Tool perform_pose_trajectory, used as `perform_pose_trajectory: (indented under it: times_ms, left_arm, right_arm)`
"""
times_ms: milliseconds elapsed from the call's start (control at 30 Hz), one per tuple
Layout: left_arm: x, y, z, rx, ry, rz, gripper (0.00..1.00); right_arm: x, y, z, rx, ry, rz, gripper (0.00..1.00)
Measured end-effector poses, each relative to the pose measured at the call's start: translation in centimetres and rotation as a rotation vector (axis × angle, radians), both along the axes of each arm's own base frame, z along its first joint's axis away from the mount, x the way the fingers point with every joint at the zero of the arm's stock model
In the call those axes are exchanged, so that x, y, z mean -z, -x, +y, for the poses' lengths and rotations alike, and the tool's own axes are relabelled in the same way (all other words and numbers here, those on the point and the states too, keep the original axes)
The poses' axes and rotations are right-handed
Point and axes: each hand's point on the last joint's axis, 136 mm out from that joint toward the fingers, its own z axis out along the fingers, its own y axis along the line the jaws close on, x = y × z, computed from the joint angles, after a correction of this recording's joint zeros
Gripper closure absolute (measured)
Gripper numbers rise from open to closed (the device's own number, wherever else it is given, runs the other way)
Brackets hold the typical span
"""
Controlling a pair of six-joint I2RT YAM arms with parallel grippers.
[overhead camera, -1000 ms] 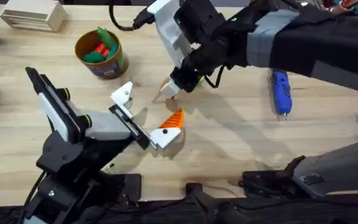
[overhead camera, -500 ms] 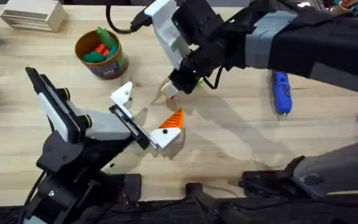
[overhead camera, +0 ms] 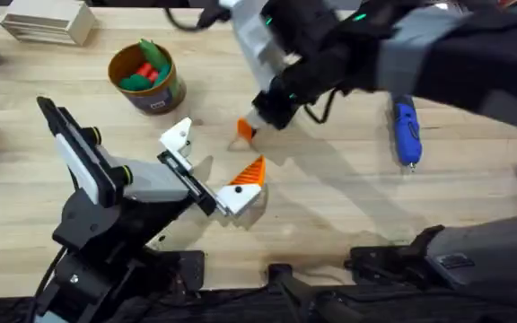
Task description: Pick up the gripper from the table and insert it into the empty holder that is missing its gripper. Then pick up a screw, insert it into the mounting hole, and use the screwdriver to tighten it. Finally, clean up the table by picking up the vegetable and placing it into the bucket.
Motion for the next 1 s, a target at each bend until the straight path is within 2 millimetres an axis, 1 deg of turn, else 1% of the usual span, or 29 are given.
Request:
perform_pose_trajectory:
  times_ms: [133, 200, 300, 333, 467, 500, 567, 633, 700, 800, 867, 933, 967, 1000]
  left_arm:
    - [0.0, 0.0, 0.0, 0.0, -0.001, 0.0, 0.014]
    - [0.0, 0.0, 0.0, 0.0, 0.0, 0.0, 0.014]
    - [0.0, 0.0, 0.0, 0.0, 0.0, 0.001, 0.014]
    - [0.0, 0.0, 0.0, 0.0, 0.0, 0.0, 0.014]
    - [0.0, 0.0, 0.0, 0.0, 0.0, 0.001, 0.014]
    - [0.0, 0.0, 0.0, 0.0, 0.0, 0.001, 0.013]
    - [0.0, 0.0, 0.0, 0.0, 0.0, 0.0, 0.014]
    - [0.0, 0.0, 0.0, 0.0, 0.0, 0.0, 0.014]
    - [0.0, 0.0, 0.0, 0.0, 0.0, 0.0, 0.014]
    - [0.0, 0.0, 0.0, 0.0, 0.0, 0.0, 0.014]
    - [0.0, 0.0, 0.0, 0.0, 0.0, 0.0, 0.014]
    - [0.0, 0.0, 0.0, 0.0, 0.0, 0.0, 0.014]
    - [0.0, 0.0, 0.0, 0.0, -0.001, 0.0, 0.014]
    - [0.0, 0.0, 0.0, 0.0, 0.0, 0.001, 0.014]
  right_arm:
    - [-3.9, -0.5, -1.9, 0.048, -0.052, -0.068, 0.984]
    - [-6.3, -0.8, -3.1, 0.087, -0.089, -0.109, 0.984]
    - [-9.6, -0.6, -5.6, 0.165, -0.137, -0.154, 0.984]
    - [-12.4, 0.3, -9.2, 0.27, -0.17, -0.179, 0.984]
    - [-15.2, 1.9, -14.6, 0.453, -0.211, -0.199, 0.984]
    - [-15.8, 2.2, -15.7, 0.496, -0.228, -0.203, 0.984]
    - [-16.7, 2.6, -16.9, 0.556, -0.288, -0.22, 0.984]
    - [-16.4, 3.0, -17.3, 0.586, -0.357, -0.216, 0.984]
    - [-15.4, 3.0, -16.8, 0.598, -0.454, -0.192, 0.984]
    - [-13.9, 1.8, -14.8, 0.572, -0.656, -0.163, 0.984]
    - [-12.8, 1.2, -13.4, 0.557, -0.788, -0.112, 0.984]
    - [-11.4, 1.1, -12.1, 0.555, -0.907, -0.02, 0.984]
    - [-9.0, 1.6, -10.5, 0.57, -1.003, 0.17, 0.985]
    - [-8.3, 1.8, -10.0, 0.577, -1.019, 0.241, 0.985]
